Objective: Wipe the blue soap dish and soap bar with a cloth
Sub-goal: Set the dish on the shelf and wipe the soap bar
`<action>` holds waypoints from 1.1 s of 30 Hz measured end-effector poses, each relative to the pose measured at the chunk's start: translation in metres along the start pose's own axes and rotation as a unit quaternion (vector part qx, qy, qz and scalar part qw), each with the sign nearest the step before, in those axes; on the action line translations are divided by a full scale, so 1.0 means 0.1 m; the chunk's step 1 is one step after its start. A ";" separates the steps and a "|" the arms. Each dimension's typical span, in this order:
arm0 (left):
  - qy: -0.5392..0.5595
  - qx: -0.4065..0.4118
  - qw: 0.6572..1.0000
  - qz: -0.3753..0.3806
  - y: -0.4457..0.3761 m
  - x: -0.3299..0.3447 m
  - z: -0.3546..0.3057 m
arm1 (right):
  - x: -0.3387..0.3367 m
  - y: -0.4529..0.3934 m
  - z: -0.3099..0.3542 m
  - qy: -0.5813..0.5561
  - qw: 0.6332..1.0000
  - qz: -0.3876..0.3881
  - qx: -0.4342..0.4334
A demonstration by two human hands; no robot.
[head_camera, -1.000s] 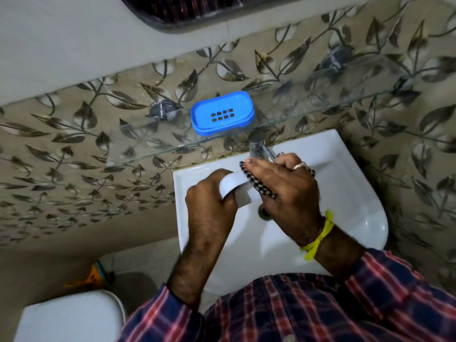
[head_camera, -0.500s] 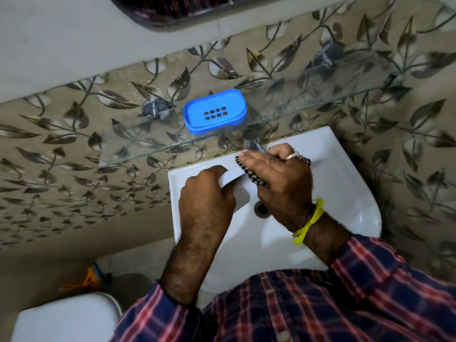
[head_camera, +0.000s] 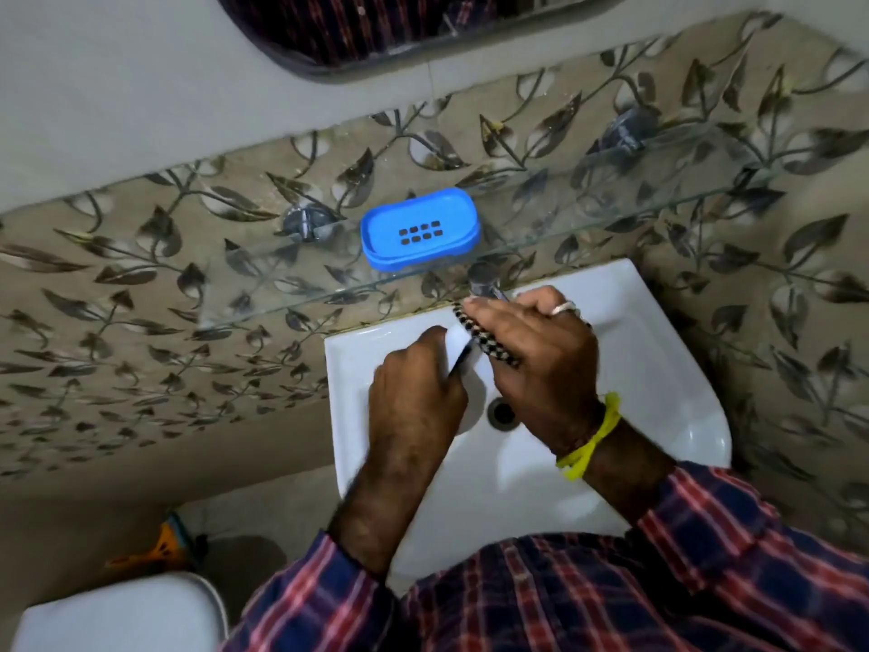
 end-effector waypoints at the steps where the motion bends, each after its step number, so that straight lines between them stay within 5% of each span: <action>1: 0.020 0.015 0.999 -0.036 0.04 -0.01 0.01 | -0.01 0.03 -0.03 0.000 0.999 -0.016 0.035; 4: 0.088 0.021 0.990 -0.107 0.15 -0.08 0.03 | -0.02 0.07 -0.12 -0.008 0.989 -0.023 0.149; 9: 0.162 0.016 0.981 -0.106 0.04 -0.09 0.02 | 0.01 0.00 -0.04 -0.010 0.999 0.010 0.048; 13: 0.230 0.007 0.950 -0.209 0.08 -0.13 0.00 | 0.09 0.15 -0.03 -0.063 0.981 -0.003 0.183; 17: 0.299 -0.044 0.924 -0.233 0.01 -0.04 0.05 | 0.15 0.26 -0.09 -0.044 0.973 0.017 0.227; 19: 0.336 -0.134 0.909 -0.207 0.06 0.06 0.08 | 0.14 0.21 -0.15 0.019 0.982 0.007 0.190; 23: 0.510 -0.378 0.770 -0.056 0.25 0.37 0.02 | 0.11 0.07 -0.03 0.064 0.998 -0.019 0.014; 30: 0.581 -0.388 0.704 -0.130 -0.07 0.40 0.05 | 0.10 0.14 0.12 0.014 0.998 -0.054 -0.012; 33: 0.644 -0.410 0.639 -0.097 -0.14 0.40 0.11 | 0.09 0.18 0.14 -0.072 0.997 -0.009 -0.036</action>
Point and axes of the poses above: each hand's wrist, its own y-axis away from the middle knuckle, its own x-axis out of the palm, z = x × y, the point moved 4 cm from there along -y, towards the middle knuckle, and after that the axes turned 6 degrees about -z, right-handed, at the moved point
